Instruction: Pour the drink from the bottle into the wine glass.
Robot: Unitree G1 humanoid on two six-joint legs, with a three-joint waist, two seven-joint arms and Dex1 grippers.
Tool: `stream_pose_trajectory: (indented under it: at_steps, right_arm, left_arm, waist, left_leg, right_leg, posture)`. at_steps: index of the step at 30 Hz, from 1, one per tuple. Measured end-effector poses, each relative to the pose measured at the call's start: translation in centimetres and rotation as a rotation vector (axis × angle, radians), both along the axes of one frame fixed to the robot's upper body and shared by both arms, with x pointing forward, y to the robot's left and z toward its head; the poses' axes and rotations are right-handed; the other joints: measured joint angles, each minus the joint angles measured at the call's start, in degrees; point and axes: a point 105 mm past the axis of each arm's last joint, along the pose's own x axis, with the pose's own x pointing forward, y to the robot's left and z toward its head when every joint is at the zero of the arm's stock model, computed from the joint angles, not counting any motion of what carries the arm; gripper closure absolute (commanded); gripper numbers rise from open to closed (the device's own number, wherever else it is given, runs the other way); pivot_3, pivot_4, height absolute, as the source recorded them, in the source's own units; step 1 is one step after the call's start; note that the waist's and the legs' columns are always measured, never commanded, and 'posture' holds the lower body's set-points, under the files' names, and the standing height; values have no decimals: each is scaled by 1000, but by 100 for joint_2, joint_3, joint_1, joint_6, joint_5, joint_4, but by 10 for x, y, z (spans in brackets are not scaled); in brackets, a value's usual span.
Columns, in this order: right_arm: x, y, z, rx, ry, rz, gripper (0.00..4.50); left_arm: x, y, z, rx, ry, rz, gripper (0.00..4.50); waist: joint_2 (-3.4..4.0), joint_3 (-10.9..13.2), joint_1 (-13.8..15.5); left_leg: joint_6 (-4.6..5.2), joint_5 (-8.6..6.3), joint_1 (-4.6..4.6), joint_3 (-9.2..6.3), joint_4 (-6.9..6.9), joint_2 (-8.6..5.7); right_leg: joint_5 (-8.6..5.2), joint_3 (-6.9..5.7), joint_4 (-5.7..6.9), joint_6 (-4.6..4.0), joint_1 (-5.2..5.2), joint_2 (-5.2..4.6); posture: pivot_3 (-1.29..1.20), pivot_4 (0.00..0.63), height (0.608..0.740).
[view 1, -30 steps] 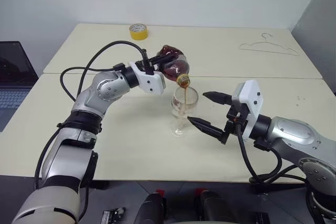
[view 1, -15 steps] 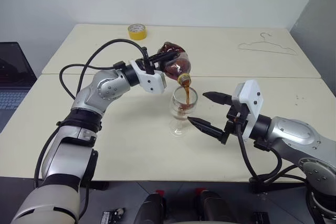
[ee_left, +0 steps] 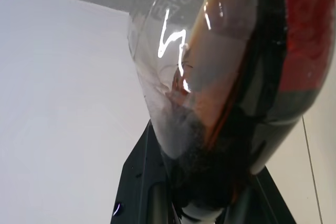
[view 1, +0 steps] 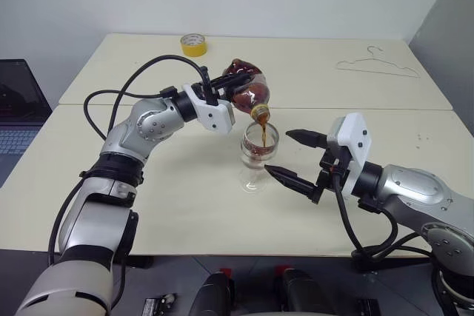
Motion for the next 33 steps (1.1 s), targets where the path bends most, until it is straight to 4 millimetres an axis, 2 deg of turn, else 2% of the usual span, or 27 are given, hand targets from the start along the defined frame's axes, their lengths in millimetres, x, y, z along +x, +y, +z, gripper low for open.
stream_pose_trajectory:
  at_steps: [11,26,33]
  right_arm:
    - [0,0,0,0,0,2,0]
    - [-1,0,0,1,3,11,0]
    - [0,0,1,8,-3,11,0]
  left_arm:
    - [-1,1,-2,-15,40,3,3991]
    - [-5,7,-15,-112,201,45,3991]
    - [2,20,-6,-380,380,123,3991]
  waist:
    - [0,0,-5]
    - [0,0,-12]
    - [1,-1,-17]
  left_leg:
    - [0,0,0,0,0,0]
    - [0,0,0,-2,3,1]
    - [-1,0,0,-3,4,2]
  right_leg:
    - [0,1,0,0,0,0]
    - [0,0,2,0,-1,0]
    - [0,1,3,0,0,0]
  posture:
    - [0,150,740]
    - [0,150,740]
    - [0,150,740]
